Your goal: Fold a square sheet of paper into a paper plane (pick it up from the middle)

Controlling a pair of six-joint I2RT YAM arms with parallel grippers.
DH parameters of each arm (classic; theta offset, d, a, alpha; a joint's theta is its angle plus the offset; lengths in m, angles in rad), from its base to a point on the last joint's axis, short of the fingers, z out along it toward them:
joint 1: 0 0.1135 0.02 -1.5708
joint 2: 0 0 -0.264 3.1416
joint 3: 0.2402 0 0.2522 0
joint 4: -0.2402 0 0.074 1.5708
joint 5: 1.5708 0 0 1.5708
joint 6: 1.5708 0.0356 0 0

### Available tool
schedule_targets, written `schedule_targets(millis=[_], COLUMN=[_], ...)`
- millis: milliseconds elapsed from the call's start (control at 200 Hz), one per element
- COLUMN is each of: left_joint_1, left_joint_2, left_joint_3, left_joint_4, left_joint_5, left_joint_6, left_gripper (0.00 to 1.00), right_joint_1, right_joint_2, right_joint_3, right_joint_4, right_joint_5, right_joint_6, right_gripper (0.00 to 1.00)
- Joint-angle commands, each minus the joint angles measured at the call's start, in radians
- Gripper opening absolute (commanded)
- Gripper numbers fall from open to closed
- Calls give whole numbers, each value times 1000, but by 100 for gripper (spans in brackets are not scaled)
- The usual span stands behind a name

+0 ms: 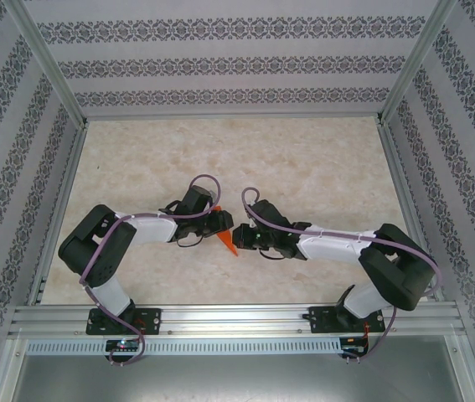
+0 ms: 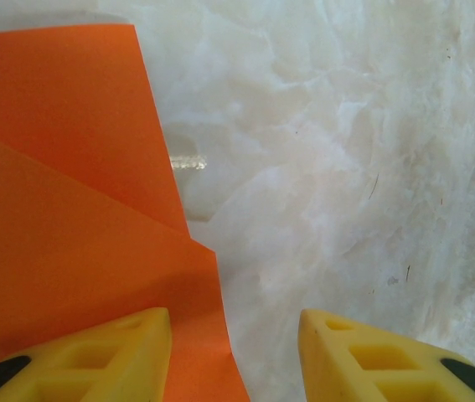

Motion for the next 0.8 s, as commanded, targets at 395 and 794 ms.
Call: schedule_targets(millis=[395,794], left_joint_1=[5,5], left_joint_2=[40,40], left_joint_3=[11,11], left_joint_4=[-36,-55], left_joint_5=[7,4], left_joint_6=[36,41], left_gripper=[45,45], right_joint_1=[-33,-35], right_joint_2=[173,223], right_joint_3=[6,-63], right_joint_4=[90,87], right_joint_5=[-95,-113], right_joint_6=[27,48], right_gripper=[4,4])
